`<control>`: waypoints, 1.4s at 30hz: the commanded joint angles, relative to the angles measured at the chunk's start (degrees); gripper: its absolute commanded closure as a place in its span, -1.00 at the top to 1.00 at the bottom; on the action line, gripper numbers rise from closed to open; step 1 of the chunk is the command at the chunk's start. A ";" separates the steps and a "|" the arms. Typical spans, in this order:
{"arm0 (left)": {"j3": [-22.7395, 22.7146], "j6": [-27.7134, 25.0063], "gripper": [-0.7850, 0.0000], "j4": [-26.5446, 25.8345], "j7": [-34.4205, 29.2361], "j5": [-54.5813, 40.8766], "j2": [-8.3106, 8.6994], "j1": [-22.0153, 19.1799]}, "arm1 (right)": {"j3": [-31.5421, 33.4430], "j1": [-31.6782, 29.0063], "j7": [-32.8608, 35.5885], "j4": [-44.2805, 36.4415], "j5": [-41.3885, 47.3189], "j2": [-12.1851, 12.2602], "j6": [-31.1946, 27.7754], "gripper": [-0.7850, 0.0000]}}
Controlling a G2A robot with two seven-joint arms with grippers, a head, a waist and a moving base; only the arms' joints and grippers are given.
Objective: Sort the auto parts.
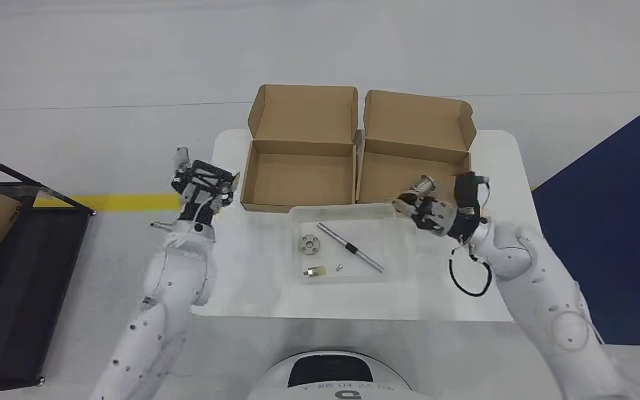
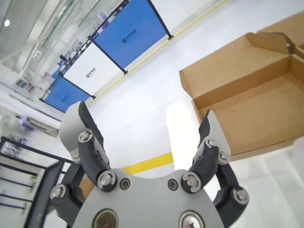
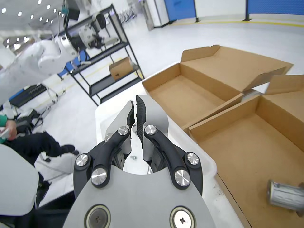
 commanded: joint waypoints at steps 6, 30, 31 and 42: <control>5.61 -2.60 1.00 1.21 -5.75 3.92 -0.73 -3.49 | 2.15 -3.27 -10.79 3.26 -1.72 2.47 0.00 1.00; 20.57 -52.07 1.00 16.88 -6.91 -11.89 -3.82 -26.63 | 2.15 -3.27 -10.79 3.26 -1.72 2.47 0.00 1.00; 20.57 -52.07 1.00 16.88 -6.91 -11.89 -3.82 -26.63 | 2.15 -3.27 -10.79 3.26 -1.72 2.47 0.00 1.00; 22.08 -55.90 0.42 22.92 -1.70 -13.62 -4.02 -28.49 | 2.15 -3.27 -10.79 3.26 -1.72 2.47 0.00 1.00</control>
